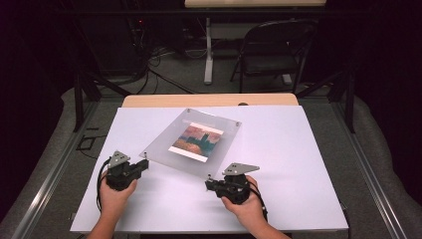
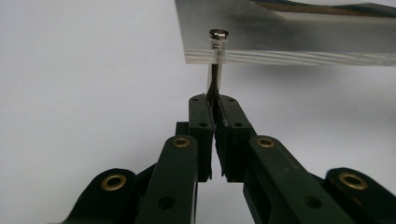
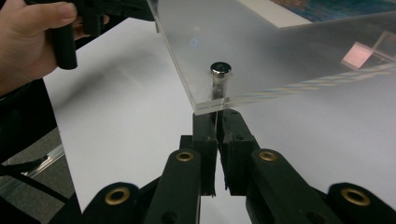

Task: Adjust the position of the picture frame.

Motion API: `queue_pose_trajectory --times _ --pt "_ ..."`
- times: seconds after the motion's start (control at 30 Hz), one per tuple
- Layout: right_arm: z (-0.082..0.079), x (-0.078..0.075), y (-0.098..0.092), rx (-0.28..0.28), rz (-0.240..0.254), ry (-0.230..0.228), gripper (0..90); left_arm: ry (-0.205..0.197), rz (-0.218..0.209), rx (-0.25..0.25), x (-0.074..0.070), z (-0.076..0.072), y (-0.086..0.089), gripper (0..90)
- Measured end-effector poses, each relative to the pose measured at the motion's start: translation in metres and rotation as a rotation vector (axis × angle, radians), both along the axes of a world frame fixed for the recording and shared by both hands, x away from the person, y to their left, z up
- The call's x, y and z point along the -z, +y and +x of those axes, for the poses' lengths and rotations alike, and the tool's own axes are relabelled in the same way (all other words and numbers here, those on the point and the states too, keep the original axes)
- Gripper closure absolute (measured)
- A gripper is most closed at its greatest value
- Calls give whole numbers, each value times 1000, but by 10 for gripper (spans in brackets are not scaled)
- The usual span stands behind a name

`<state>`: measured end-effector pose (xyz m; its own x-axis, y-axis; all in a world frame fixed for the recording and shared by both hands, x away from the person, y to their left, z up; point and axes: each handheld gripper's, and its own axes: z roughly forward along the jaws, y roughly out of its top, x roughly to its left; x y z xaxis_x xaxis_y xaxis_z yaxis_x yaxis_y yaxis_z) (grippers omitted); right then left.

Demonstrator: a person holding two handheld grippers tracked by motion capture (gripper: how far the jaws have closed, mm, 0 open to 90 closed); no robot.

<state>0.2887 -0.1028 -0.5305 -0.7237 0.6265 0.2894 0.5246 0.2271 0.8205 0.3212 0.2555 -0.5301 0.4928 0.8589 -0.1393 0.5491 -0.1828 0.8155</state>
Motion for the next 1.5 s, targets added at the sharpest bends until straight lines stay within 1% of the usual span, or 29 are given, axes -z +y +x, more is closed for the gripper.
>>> queue_pose_trajectory --times 0.1,0.23,0.27,0.4,0.53,0.57,0.6,0.7,0.73,0.8,0.87,0.9,0.93,0.97,1.0,1.07,1.1,1.13,1.17,1.27,1.3,1.33,1.37,1.4,1.47,1.5 --pt "0 -1 -12 20 -1 -5 855 4 -7 35 -2 -3 -6 852" --pt "0 -4 -28 47 0 -5 856 2 -31 74 -4 -7 -15 852" --pt "0 -4 -31 54 4 -6 856 4 -32 83 -5 -9 -17 852" --pt "0 -8 -46 84 3 -11 857 10 -59 123 -7 -14 -26 852" --pt "-1 -11 -61 122 -2 -10 857 18 -65 163 -9 -20 -37 851" --pt "0 -11 -65 130 -2 -15 857 19 -68 172 -10 -21 -40 851" --pt "0 -11 -69 139 -1 -15 857 21 -73 175 -10 -22 -43 851" --pt "1 -12 -79 165 -4 -24 857 24 -68 189 -12 -26 -53 850" --pt "1 -12 -82 174 -3 -28 857 27 -67 202 -12 -27 -56 849" --pt "1 -12 -89 188 -15 -35 857 31 -67 218 -13 -30 -63 849" --pt "1 -12 -95 204 -19 -36 857 32 -55 230 -13 -32 -70 848" --pt "1 -11 -97 213 -20 -36 857 32 -55 233 -13 -33 -73 847" --pt "2 -10 -100 219 -23 -39 857 34 -45 237 -14 -33 -74 847" --pt "1 -10 -101 225 -19 -37 857 38 -44 231 -14 -34 -75 847" --pt "1 -9 -101 227 -18 -45 857 41 -46 225 -15 -34 -75 847" --pt "1 -9 -100 224 -22 -41 857 43 -55 207 -14 -33 -74 848" --pt "1 -9 -100 221 -26 -46 857 42 -67 204 -14 -32 -73 849" --pt "2 -9 -98 222 -15 -47 857 44 -70 200 -14 -32 -71 850" --pt "2 -10 -97 218 -18 -43 857 43 -73 193 -15 -31 -70 850" --pt "4 -12 -95 217 -16 -51 857 41 -83 186 -16 -28 -69 850" --pt "5 -12 -94 216 -20 -59 857 38 -83 183 -16 -26 -68 850" --pt "6 -13 -93 218 -26 -61 857 40 -90 182 -16 -24 -68 850" --pt "8 -13 -92 225 -19 -60 857 42 -94 181 -16 -22 -67 850" --pt "10 -13 -92 226 -28 -62 857 44 -101 179 -16 -20 -67 850" --pt "14 -13 -91 235 -17 -60 857 40 -102 171 -17 -17 -67 850" --pt "16 -14 -91 235 -20 -61 857 40 -109 171 -17 -15 -66 851"
